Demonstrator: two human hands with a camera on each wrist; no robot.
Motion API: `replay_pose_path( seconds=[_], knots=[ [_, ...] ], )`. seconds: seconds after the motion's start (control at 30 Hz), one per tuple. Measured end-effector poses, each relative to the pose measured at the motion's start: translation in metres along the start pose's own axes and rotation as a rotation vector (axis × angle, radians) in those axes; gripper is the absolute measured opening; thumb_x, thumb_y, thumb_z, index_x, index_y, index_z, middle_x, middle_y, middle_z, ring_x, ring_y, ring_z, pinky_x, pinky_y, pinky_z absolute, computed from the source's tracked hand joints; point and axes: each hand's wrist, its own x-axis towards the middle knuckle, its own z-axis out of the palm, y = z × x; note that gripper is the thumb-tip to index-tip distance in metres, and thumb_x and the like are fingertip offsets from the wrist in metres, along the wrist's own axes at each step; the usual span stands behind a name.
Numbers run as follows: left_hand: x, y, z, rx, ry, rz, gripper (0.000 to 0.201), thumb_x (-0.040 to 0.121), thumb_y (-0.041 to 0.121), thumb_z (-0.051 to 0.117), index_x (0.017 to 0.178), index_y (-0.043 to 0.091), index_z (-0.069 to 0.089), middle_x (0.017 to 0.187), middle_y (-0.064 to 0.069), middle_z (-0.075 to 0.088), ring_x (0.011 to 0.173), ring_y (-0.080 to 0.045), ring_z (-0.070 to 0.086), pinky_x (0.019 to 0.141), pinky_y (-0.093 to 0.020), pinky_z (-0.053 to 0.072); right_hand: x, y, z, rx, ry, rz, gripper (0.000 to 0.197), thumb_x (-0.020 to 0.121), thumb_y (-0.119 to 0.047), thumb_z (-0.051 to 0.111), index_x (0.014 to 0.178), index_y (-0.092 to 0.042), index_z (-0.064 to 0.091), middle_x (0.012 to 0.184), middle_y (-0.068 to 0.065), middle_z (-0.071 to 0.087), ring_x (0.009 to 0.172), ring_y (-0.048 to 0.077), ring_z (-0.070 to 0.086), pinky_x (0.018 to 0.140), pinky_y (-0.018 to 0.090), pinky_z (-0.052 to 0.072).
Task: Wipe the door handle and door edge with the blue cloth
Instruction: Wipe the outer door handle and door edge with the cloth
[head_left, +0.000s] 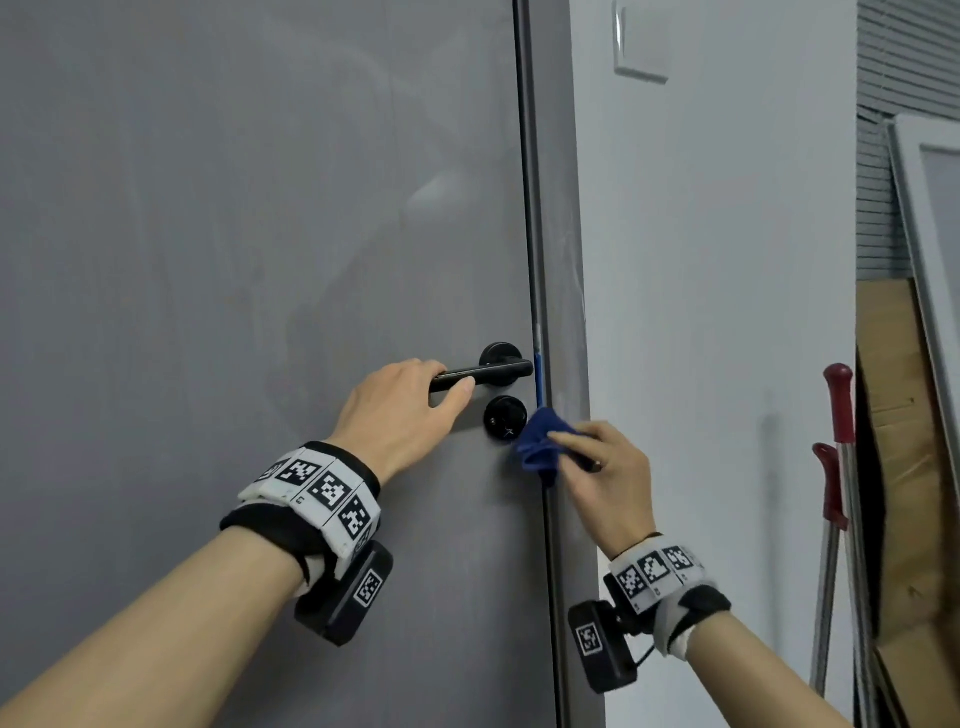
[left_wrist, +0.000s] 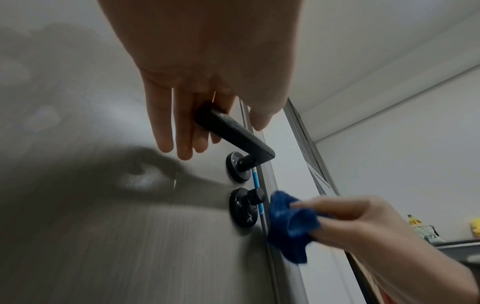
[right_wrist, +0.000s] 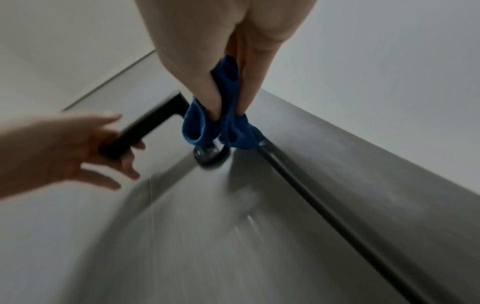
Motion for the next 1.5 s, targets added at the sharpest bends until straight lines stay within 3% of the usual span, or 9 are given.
replay_pose_path(
  seconds=[0.13, 0.2, 0.37, 0.47, 0.63, 0.83, 1.17, 1.37, 1.5],
  knots=[
    [0.0, -0.001, 0.003, 0.001, 0.019, 0.003, 0.044, 0.095, 0.061, 0.037, 0.096, 0.025, 0.062, 0.087, 0.002, 0.06, 0.086, -0.026, 0.055, 0.068, -0.035, 0.039, 0.02, -0.018, 0.023, -0.012, -0.028, -0.01, 0.022, 0.089, -0.011, 0.07, 0.109, -0.013, 0.077, 0.12, -0.006, 0.062, 0.103, 0.002, 0.058, 0.091, 0.008, 0.04],
    [0.0, -0.001, 0.004, 0.005, 0.024, 0.013, 0.044, 0.095, 0.062, 0.037, 0.095, 0.025, 0.062, 0.087, 0.002, 0.06, 0.086, -0.026, 0.056, 0.068, -0.036, 0.04, 0.012, -0.018, 0.04, 0.018, 0.022, 0.029, 0.017, 0.087, -0.011, 0.072, 0.104, -0.011, 0.078, 0.114, -0.004, 0.064, 0.098, 0.004, 0.061, 0.087, 0.01, 0.043],
    [-0.002, -0.004, 0.005, 0.013, 0.017, 0.033, 0.04, 0.101, 0.05, 0.033, 0.098, 0.024, 0.063, 0.09, 0.001, 0.065, 0.092, -0.03, 0.059, 0.073, -0.038, 0.045, -0.038, -0.015, 0.072, 0.039, -0.068, 0.012, 0.023, 0.08, -0.009, 0.079, 0.099, -0.019, 0.073, 0.103, 0.002, 0.059, 0.092, 0.016, 0.066, 0.084, 0.03, 0.058],
    [0.002, -0.007, -0.001, 0.038, -0.009, 0.042, 0.033, 0.104, 0.041, 0.034, 0.086, 0.024, 0.056, 0.075, 0.003, 0.056, 0.085, -0.03, 0.057, 0.067, -0.036, 0.039, -0.041, -0.022, 0.077, 0.042, -0.088, -0.091, 0.022, 0.082, -0.009, 0.076, 0.104, -0.011, 0.077, 0.106, -0.003, 0.06, 0.098, 0.0, 0.061, 0.087, 0.018, 0.053],
    [0.007, -0.006, -0.006, 0.057, -0.057, 0.034, 0.032, 0.103, 0.041, 0.038, 0.08, 0.025, 0.054, 0.07, 0.002, 0.053, 0.081, -0.032, 0.053, 0.067, -0.036, 0.039, -0.014, -0.018, 0.051, 0.21, 0.239, 0.15, 0.021, 0.075, 0.007, 0.076, 0.088, -0.009, 0.08, 0.101, -0.004, 0.065, 0.095, -0.005, 0.062, 0.082, 0.007, 0.046],
    [0.009, -0.006, -0.008, 0.039, -0.075, 0.032, 0.033, 0.102, 0.041, 0.04, 0.077, 0.024, 0.053, 0.068, 0.001, 0.052, 0.078, -0.033, 0.052, 0.065, -0.035, 0.039, 0.005, -0.028, 0.076, 0.317, 0.242, 0.349, 0.023, 0.069, -0.008, 0.088, 0.056, -0.017, 0.072, 0.075, -0.001, 0.06, 0.065, 0.006, 0.058, 0.061, 0.011, 0.044],
    [0.006, -0.003, -0.013, 0.03, -0.085, 0.025, 0.029, 0.102, 0.04, 0.041, 0.079, 0.028, 0.052, 0.073, -0.001, 0.056, 0.078, -0.031, 0.052, 0.066, -0.034, 0.036, 0.024, -0.004, 0.029, 0.074, 0.102, 0.399, 0.022, 0.07, -0.013, 0.083, 0.062, -0.031, 0.071, 0.08, -0.008, 0.067, 0.076, 0.013, 0.066, 0.072, 0.029, 0.05],
    [0.005, -0.007, -0.009, 0.042, -0.038, 0.024, 0.031, 0.102, 0.043, 0.04, 0.093, 0.026, 0.064, 0.083, -0.003, 0.064, 0.085, -0.033, 0.058, 0.068, -0.034, 0.038, 0.047, -0.026, -0.014, 0.042, 0.163, 0.09, 0.024, 0.081, 0.002, 0.071, 0.095, -0.015, 0.078, 0.109, -0.003, 0.066, 0.1, 0.003, 0.063, 0.087, 0.027, 0.054],
    [0.011, -0.006, -0.01, 0.119, -0.018, 0.039, 0.032, 0.103, 0.044, 0.039, 0.098, 0.027, 0.066, 0.095, -0.004, 0.067, 0.097, -0.033, 0.063, 0.07, -0.033, 0.036, 0.107, -0.037, -0.033, -0.081, 0.188, -0.145, 0.031, 0.092, 0.005, 0.057, 0.117, -0.006, 0.071, 0.129, 0.006, 0.058, 0.114, 0.013, 0.058, 0.095, 0.034, 0.052]
  ],
)
